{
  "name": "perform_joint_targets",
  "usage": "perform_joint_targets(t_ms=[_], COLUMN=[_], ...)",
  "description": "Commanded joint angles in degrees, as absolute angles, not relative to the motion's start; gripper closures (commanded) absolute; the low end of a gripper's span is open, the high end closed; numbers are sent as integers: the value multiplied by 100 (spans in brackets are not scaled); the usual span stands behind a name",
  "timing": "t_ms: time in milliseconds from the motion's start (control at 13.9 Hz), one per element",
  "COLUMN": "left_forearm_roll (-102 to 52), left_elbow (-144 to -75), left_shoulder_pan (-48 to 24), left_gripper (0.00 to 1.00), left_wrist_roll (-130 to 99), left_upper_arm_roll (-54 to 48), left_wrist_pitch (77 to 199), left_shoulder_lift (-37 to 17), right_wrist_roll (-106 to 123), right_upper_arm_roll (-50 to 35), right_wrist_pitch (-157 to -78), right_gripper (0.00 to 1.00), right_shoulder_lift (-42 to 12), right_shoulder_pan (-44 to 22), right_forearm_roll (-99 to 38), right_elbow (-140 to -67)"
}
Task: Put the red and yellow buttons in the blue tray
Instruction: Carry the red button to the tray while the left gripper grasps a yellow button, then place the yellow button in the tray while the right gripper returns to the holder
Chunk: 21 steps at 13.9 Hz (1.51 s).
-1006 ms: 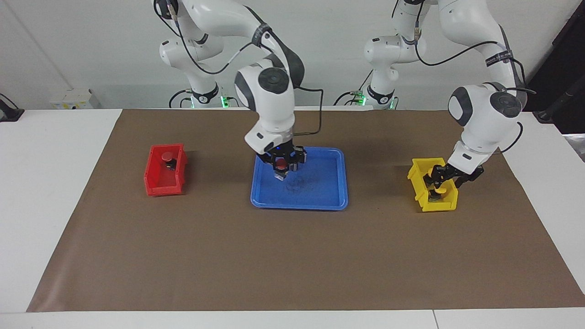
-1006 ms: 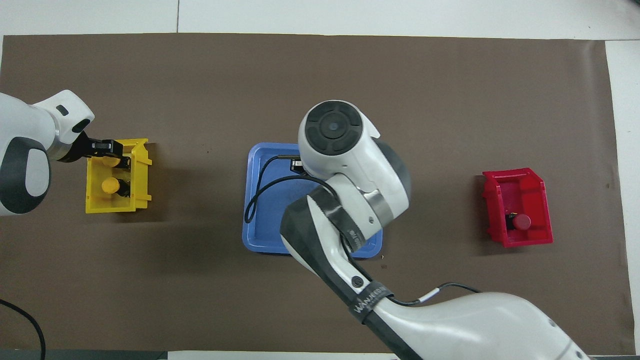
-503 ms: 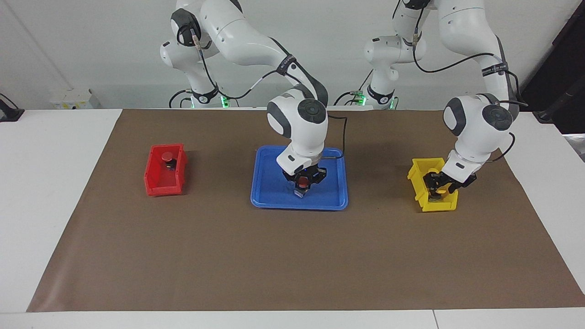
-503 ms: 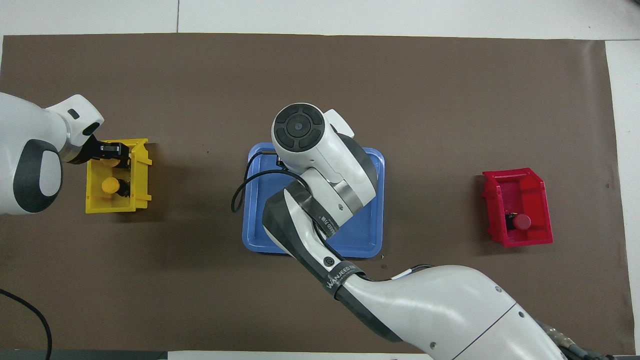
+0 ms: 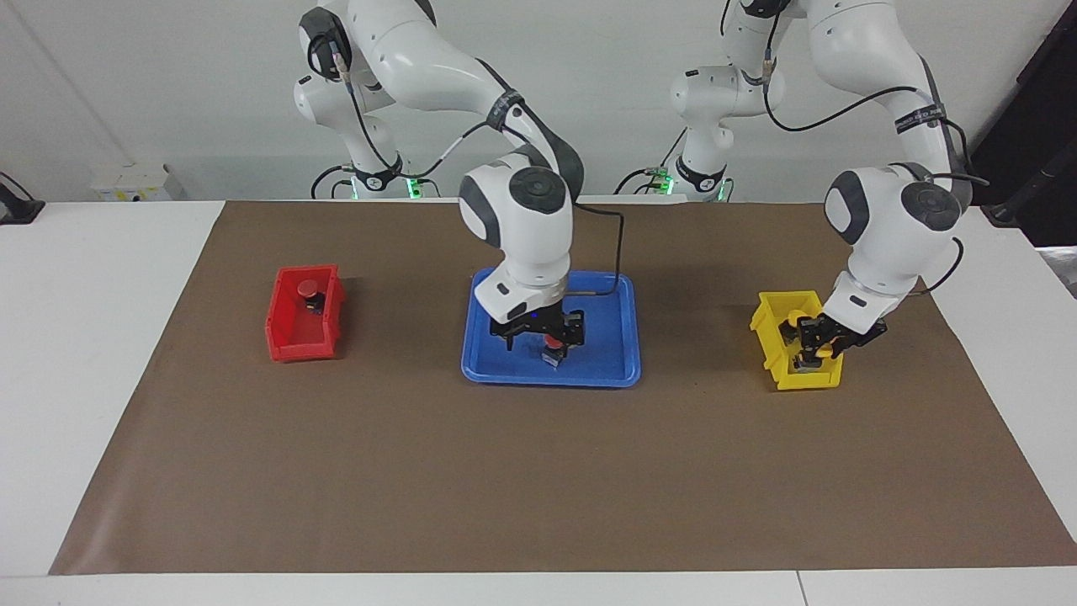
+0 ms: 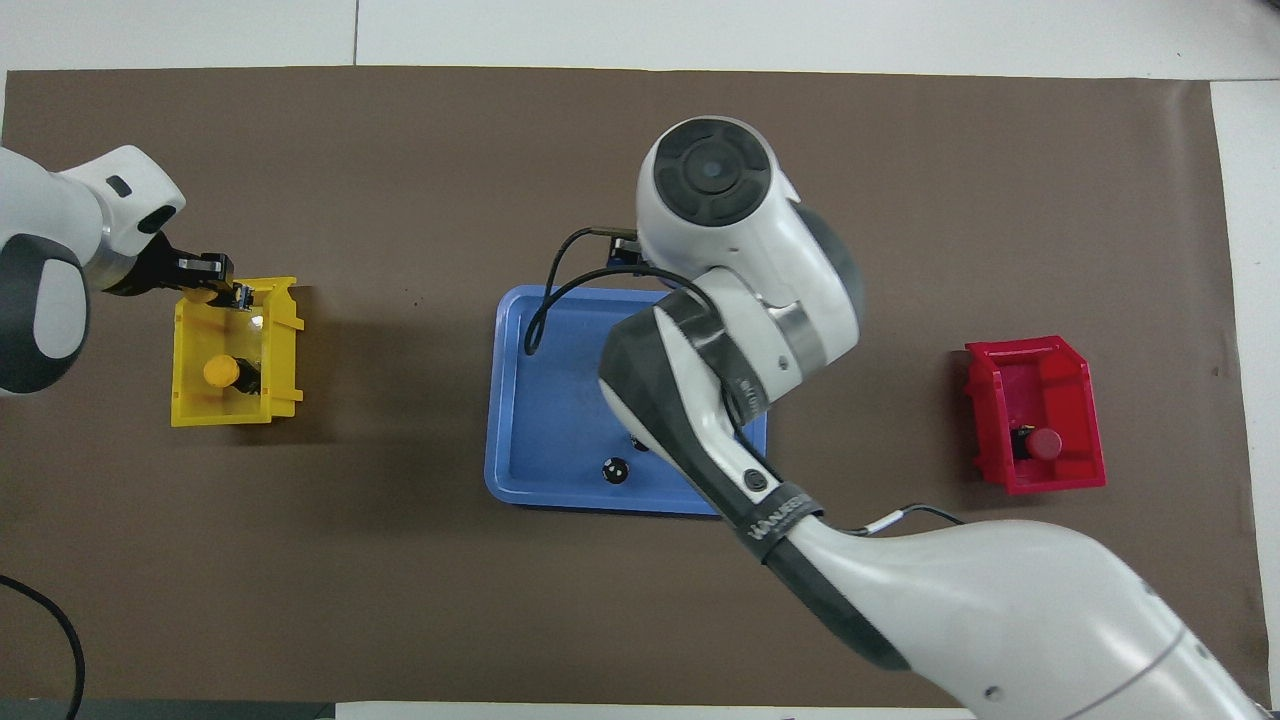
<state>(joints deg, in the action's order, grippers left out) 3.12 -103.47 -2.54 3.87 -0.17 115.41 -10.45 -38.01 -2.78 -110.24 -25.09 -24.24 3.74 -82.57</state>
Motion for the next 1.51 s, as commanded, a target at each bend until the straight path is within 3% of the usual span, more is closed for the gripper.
perform_joint_targets(t_ms=[0, 215, 287, 646, 934, 1006, 1077, 1149, 1221, 1293, 1436], left_forearm_roll=[448, 169, -85, -325, -334, -325, -325, -325, -325, -316, -299], left_elbow=[-9134, -9674, -9920, -10459, -10459, -10468, -10503, -10494, -10451, -10398, -10231], left_shoulder_pan=[-1173, -2449, -2713, -3242, -3480, -3620, -3717, -3709, -3709, -3709, -3657], left_gripper=[99, 99, 99, 99, 98, 94, 72, 35, 24, 19, 16], left_wrist_roll=[-294, -2228, -2546, -3110, -3252, -3452, -3698, -3726, -3727, -3735, -3692], left_upper_arm_roll=[9, -18, -18, -18, -18, -18, -9, -9, 9, 17, 52], left_wrist_pitch=[10259, 10763, 11176, 12276, 12515, 12620, 12699, 12648, 12569, 12394, 11737], left_shoulder_lift=[-1388, -1231, -1230, -1432, -1880, -1942, -1995, -1995, -1995, -1952, -1602], right_wrist_roll=[-2755, -1140, -647, 1053, 1238, 1361, 1432, 1554, 1677, 1714, 1705], right_upper_arm_roll=[-387, -369, -369, -343, -334, -334, -334, -334, -334, -334, -334], right_wrist_pitch=[-11135, -11714, -11803, -11979, -12408, -12506, -12516, -12533, -12525, -12524, -12542], right_gripper=[0, 0, 0, 9, 19, 21, 24, 26, 29, 33, 36], right_shoulder_lift=[-937, 549, 832, 1116, 1107, 1107, 1081, 1064, 1063, 1063, 1046], right_shoulder_pan=[-1637, -742, -495, 728, 852, 905, 975, 993, 1045, 1116, 1125], right_forearm_roll=[308, -113, -123, -132, -132, -132, -132, -132, -132, -132, -132], right_elbow=[-10144, -12263, -12644, -13297, -13692, -13780, -13799, -13799, -13799, -13808, -13843])
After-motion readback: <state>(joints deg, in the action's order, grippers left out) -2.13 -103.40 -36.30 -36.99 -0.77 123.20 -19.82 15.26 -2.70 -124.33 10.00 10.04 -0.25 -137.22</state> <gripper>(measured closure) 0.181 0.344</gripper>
